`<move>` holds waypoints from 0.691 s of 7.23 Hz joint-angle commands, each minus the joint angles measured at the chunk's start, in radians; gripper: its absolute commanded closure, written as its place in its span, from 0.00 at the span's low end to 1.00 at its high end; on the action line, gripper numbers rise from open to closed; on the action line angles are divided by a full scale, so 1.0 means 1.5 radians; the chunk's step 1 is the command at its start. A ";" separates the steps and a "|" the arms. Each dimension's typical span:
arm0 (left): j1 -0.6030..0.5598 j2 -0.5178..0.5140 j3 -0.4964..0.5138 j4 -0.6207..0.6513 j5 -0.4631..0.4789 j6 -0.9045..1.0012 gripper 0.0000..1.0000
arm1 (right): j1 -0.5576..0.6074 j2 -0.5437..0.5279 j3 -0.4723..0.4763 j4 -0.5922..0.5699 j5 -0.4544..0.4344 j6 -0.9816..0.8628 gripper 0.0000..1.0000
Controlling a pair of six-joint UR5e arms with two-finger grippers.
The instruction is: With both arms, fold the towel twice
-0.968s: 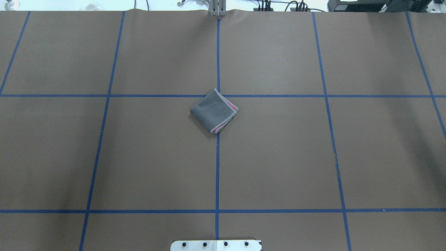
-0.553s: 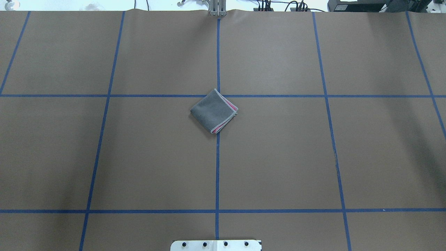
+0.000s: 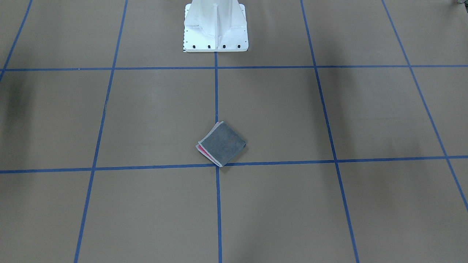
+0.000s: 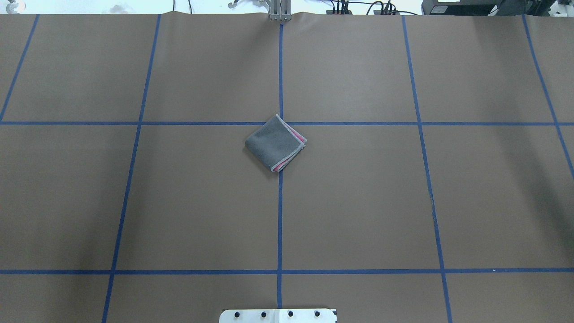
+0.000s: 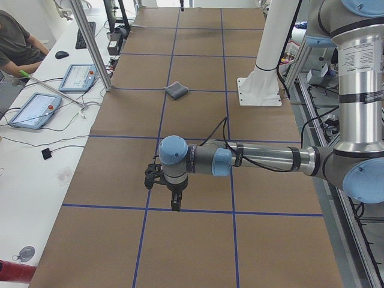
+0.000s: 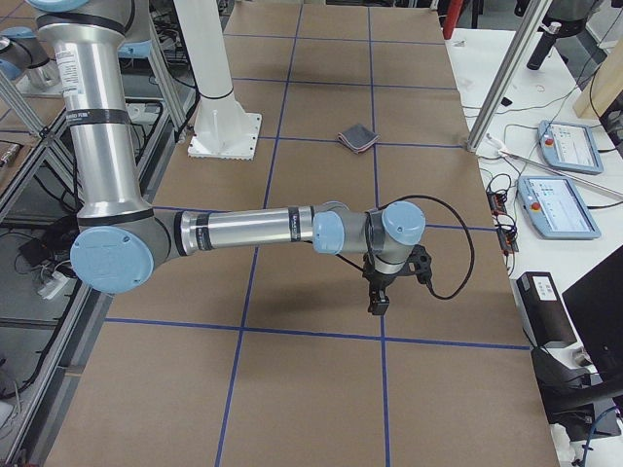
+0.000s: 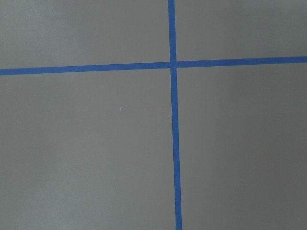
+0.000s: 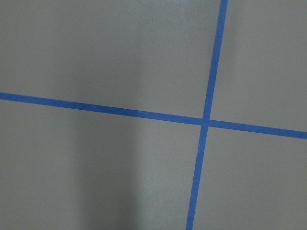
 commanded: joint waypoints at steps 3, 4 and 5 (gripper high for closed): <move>-0.001 -0.003 -0.005 0.039 -0.011 0.003 0.00 | 0.000 0.000 -0.002 0.001 -0.001 -0.001 0.00; -0.003 -0.004 -0.007 0.053 -0.010 0.003 0.00 | 0.000 -0.001 -0.002 0.001 -0.001 -0.001 0.00; -0.004 -0.002 -0.008 0.053 -0.010 0.003 0.00 | 0.000 -0.001 -0.001 0.001 0.000 0.000 0.00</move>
